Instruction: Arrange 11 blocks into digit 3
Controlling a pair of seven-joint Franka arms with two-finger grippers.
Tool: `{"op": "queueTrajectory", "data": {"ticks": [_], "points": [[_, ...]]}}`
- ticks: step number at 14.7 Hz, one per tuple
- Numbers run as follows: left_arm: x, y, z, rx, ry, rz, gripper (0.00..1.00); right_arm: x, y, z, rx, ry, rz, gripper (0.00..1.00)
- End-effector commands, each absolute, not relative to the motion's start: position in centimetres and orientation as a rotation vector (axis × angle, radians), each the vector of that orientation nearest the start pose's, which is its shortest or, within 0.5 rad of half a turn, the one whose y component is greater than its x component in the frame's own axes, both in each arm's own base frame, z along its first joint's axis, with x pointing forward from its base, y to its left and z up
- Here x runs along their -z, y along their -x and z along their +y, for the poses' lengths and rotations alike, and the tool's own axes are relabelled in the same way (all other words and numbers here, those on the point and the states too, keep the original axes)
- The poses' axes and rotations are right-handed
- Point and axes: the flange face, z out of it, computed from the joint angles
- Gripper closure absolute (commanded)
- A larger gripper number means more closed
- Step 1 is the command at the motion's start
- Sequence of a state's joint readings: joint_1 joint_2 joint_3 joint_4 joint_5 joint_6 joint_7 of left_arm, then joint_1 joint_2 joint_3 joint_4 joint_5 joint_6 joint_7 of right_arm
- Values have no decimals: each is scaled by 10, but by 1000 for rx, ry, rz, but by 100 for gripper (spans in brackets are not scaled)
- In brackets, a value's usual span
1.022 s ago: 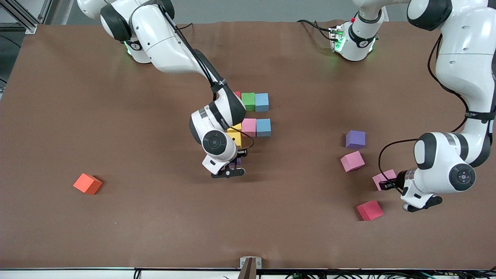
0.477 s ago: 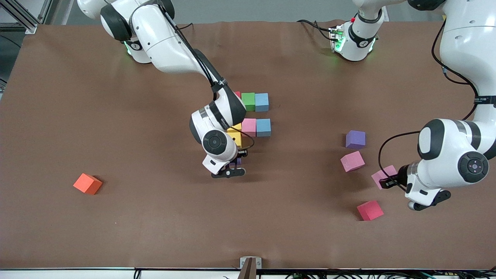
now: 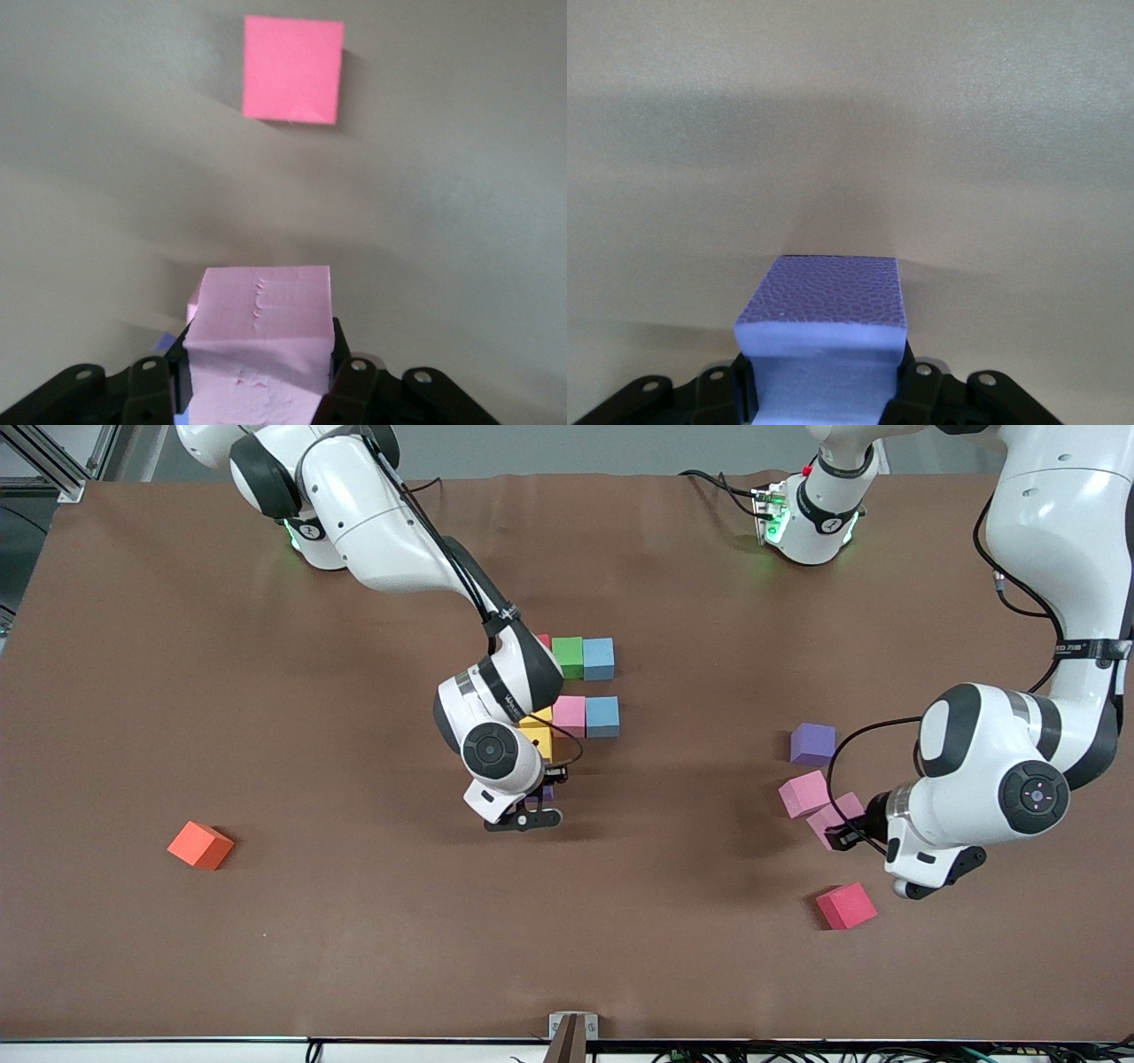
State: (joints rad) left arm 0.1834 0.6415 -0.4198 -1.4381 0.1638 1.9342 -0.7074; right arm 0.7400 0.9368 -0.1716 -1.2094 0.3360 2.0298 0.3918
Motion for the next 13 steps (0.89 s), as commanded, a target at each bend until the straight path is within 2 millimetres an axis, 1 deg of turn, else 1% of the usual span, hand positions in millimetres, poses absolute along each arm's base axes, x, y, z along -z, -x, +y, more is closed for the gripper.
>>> {"op": "queueTrajectory", "data": {"ticks": [1,3,5,9,11,12,13], "points": [[-350,-688,-118,-215,3088,-819,88,-200,-594,446,-265,3040,-84,78],[-354,-685,-135,-223,3077,-892,88,-201,-595,445,-265,3041,-83,78],[-355,-683,-146,-241,3066,-957,88,-200,-594,446,-271,3043,-83,77],[-359,-675,-178,-273,3056,-1044,88,-201,-592,446,-280,3044,-90,77],[-355,-673,-196,-278,3043,-1091,88,-198,-590,445,-289,3048,-91,77],[-352,-669,-211,-277,3035,-1107,88,-198,-590,445,-289,3048,-91,77],[-348,-667,-221,-280,3025,-1134,88,-197,-590,444,-293,3050,-90,77]]}}
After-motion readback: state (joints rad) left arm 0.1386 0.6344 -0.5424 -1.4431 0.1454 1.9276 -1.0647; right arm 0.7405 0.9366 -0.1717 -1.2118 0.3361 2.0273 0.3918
